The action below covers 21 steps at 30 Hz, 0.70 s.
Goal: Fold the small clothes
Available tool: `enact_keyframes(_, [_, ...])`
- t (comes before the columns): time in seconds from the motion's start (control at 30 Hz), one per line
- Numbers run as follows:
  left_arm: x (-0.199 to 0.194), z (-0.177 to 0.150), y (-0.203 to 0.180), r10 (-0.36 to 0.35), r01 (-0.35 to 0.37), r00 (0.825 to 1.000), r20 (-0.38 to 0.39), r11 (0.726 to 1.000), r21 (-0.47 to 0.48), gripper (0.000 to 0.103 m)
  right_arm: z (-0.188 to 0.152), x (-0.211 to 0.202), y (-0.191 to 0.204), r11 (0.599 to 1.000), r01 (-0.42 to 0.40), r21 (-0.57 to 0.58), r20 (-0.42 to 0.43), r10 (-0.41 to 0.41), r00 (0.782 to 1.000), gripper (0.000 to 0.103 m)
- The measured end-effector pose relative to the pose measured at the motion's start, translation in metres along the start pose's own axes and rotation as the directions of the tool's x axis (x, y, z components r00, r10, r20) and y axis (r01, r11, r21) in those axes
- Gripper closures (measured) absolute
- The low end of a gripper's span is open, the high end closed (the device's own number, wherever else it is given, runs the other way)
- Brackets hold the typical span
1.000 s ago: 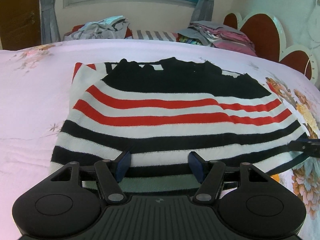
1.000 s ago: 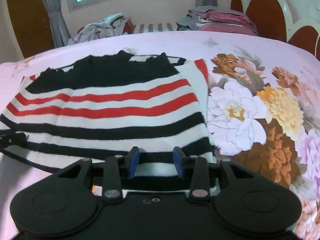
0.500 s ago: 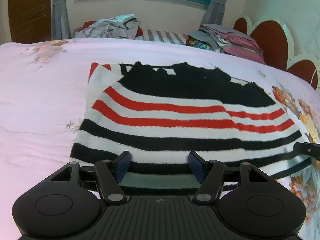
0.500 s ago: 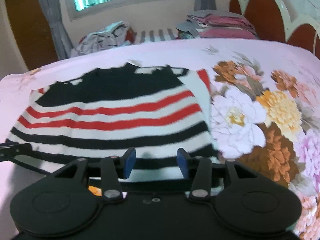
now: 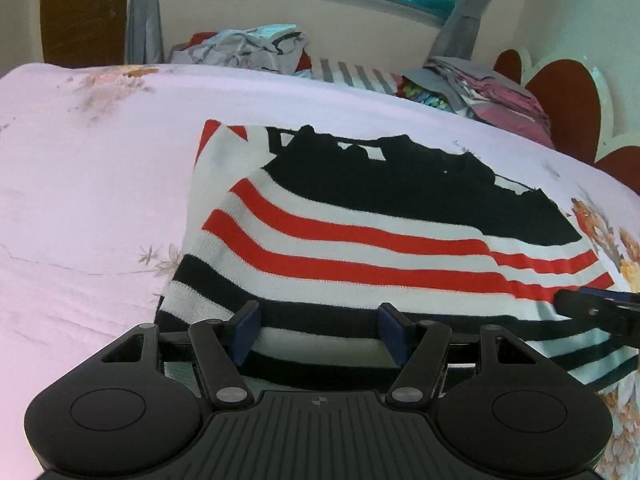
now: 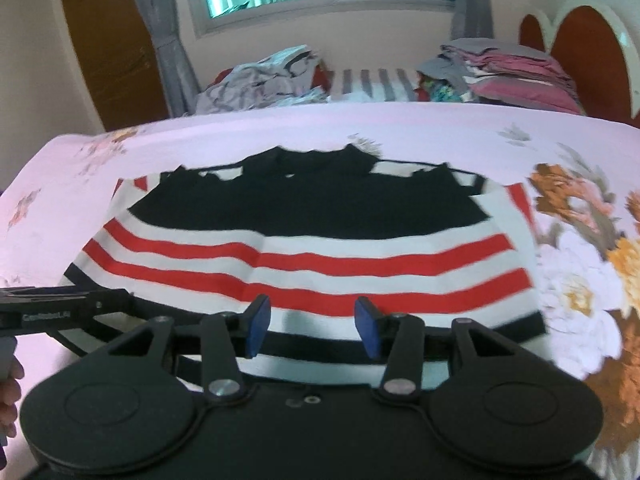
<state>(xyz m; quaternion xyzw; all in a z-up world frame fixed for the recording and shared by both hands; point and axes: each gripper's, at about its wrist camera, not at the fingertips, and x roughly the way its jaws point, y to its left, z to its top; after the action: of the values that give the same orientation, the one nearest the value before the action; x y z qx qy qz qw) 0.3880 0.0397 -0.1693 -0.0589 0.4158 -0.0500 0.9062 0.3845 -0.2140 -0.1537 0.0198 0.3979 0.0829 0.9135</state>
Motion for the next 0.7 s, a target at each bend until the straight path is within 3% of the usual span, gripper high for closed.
enact_keyframes(0.1, [-0.007,0.001,0.002,-0.005,0.005,1.000,-0.003,1.000,-0.007,0.039,0.002,0.009,0.006,1.000,-0.022,-0.011,-0.003,0.022,1.000,0.057])
enact_keyframes(0.27, [-0.035,-0.008,0.027,-0.033,0.030,0.999,-0.015,0.985,-0.169,0.039,0.010,0.013,0.016,0.998,-0.046,-0.041,0.012,0.047,0.999,0.054])
enact_keyframes(0.3, [-0.040,-0.014,0.035,-0.033,0.027,0.999,-0.025,0.977,-0.213,0.038,0.011,0.013,0.019,0.998,-0.047,-0.047,0.016,0.048,0.999,0.054])
enact_keyframes(0.33, [-0.043,-0.019,0.040,-0.038,0.028,0.999,-0.036,0.969,-0.247,0.030,0.012,0.013,0.021,0.997,-0.050,-0.052,0.018,0.051,0.999,0.053])
enact_keyframes(0.4, [-0.051,-0.034,0.054,-0.053,0.030,0.997,-0.062,0.942,-0.334,0.022,0.013,0.015,0.023,0.997,-0.052,-0.054,0.018,0.053,0.998,0.053])
enact_keyframes(0.53, [-0.051,-0.059,0.071,-0.150,0.104,0.987,-0.062,0.878,-0.467,0.021,0.014,0.019,0.024,0.999,-0.044,-0.026,0.008,0.044,0.999,0.052])
enact_keyframes(0.7, [-0.024,-0.069,0.077,-0.263,0.226,0.965,0.017,0.791,-0.568,0.021,0.010,0.021,0.030,1.000,-0.015,-0.012,-0.020,0.015,1.000,0.052])
